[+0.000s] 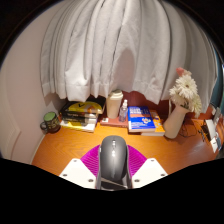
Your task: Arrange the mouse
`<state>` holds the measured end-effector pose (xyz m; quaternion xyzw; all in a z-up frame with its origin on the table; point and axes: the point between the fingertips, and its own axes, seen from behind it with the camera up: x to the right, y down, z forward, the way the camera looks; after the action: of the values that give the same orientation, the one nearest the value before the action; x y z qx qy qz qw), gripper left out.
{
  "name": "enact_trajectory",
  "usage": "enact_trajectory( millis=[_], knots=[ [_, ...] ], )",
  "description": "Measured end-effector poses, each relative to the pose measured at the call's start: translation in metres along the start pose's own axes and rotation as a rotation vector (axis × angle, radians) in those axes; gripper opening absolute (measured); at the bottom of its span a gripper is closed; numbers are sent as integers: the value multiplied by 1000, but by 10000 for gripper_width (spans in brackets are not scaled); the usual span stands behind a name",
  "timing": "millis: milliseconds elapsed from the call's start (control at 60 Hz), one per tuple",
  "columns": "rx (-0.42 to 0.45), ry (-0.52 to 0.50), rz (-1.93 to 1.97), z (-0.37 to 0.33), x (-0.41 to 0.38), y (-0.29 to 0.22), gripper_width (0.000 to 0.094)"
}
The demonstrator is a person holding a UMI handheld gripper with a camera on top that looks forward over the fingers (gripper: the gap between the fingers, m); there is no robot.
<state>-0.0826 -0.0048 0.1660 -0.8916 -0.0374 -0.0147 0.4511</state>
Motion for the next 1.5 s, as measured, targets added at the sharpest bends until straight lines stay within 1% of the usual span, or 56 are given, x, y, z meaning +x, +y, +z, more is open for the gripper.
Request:
enact_trajectory(
  millis=[83, 150, 250, 333, 383, 417, 467, 483, 650, 750, 783, 867, 933, 1000, 1100, 1300, 1500],
  knots=[
    [-103, -2, 15, 22, 7, 54, 352],
    [-168, -16, 28, 38, 6, 93, 353],
    [-243, -28, 58, 56, 1, 138, 350],
    [-278, -37, 71, 67, -3, 163, 351],
    [-291, -44, 75, 73, -7, 172, 353],
    [-269, -36, 81, 75, -6, 168, 352],
    [-269, -31, 89, 75, -6, 168, 352],
    [-273, -31, 85, 76, -6, 170, 371],
    [-274, -17, 92, 78, -6, 170, 457],
    [-273, -13, 115, 79, -6, 169, 497],
    [-272, -14, 115, 79, -8, 168, 539],
    [-283, -45, 111, 76, -17, 166, 723],
    [-288, -44, 90, 73, -19, 162, 866],
    [-280, -38, 55, 62, -20, 151, 870],
    [-227, -18, 26, 33, -19, 121, 872],
    [-96, 19, 52, -58, -18, 59, 869],
    [39, 47, 110, -149, -21, 21, 866]
  ],
)
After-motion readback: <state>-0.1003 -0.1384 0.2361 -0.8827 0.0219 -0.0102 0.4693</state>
